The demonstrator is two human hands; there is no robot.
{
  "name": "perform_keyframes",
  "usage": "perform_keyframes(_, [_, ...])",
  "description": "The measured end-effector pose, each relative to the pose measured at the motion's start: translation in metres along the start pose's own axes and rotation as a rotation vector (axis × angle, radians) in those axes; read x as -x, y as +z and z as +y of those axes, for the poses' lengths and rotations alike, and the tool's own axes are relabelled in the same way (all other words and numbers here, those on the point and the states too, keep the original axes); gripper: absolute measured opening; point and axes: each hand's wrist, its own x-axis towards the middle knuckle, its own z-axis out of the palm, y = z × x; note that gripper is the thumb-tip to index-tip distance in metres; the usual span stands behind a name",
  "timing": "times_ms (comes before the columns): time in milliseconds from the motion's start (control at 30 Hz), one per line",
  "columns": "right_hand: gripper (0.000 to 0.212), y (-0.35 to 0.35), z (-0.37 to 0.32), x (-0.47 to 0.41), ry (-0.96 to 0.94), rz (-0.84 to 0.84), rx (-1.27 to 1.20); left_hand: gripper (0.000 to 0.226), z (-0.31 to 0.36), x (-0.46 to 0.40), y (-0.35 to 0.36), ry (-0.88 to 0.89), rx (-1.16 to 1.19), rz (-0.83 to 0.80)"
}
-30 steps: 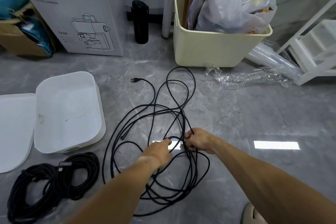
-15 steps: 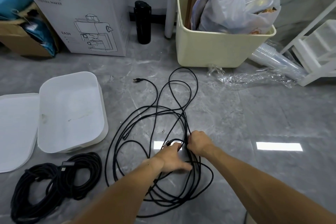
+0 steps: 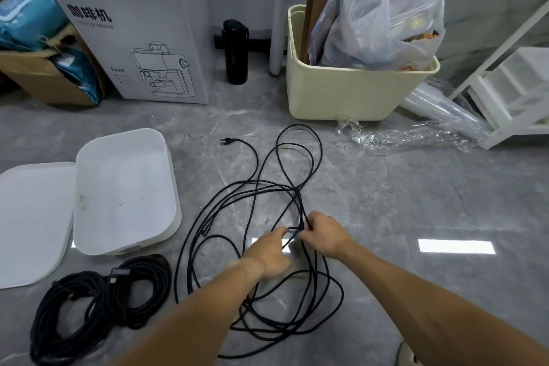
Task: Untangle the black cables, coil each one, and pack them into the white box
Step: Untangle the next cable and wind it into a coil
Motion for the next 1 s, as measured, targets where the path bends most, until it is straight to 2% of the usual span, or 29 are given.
perform_keyframes(133, [0.012, -0.017, -0.019, 0.013, -0.02, -0.019, -0.332, 0.067, 0.014, 0.008, -0.014, 0.048, 0.001, 0.08])
perform_keyframes(267, [0.013, -0.04, -0.04, 0.03, -0.054, -0.076, -0.499, 0.056, 0.035, 0.025, -0.036, 0.08, 0.018, 0.139])
perform_keyframes(400, [0.017, -0.071, -0.062, 0.054, -0.106, -0.165, -0.513, 0.035, 0.058, 0.048, -0.062, 0.086, 0.128, 0.163])
perform_keyframes(500, [0.026, -0.094, -0.077, 0.076, -0.155, -0.216, -0.516, 0.017, 0.076, 0.071, -0.08, 0.121, 0.302, 0.165])
perform_keyframes(667, [0.019, -0.133, -0.103, 0.12, -0.232, -0.244, -0.479, 0.031, 0.103, 0.123, -0.109, 0.134, 0.591, 0.059])
perform_keyframes(767, [0.016, -0.153, -0.118, 0.149, -0.275, -0.249, -0.434, 0.024, 0.117, 0.156, -0.124, 0.137, 0.644, 0.029])
perform_keyframes(867, [0.01, -0.169, -0.136, 0.177, -0.321, -0.212, -0.422, 0.027, 0.134, 0.189, -0.138, 0.155, 0.685, 0.036])
perform_keyframes(1000, [0.009, -0.189, -0.16, 0.209, -0.384, -0.133, -0.387, 0.028, 0.155, 0.227, -0.153, 0.174, 0.741, 0.127])
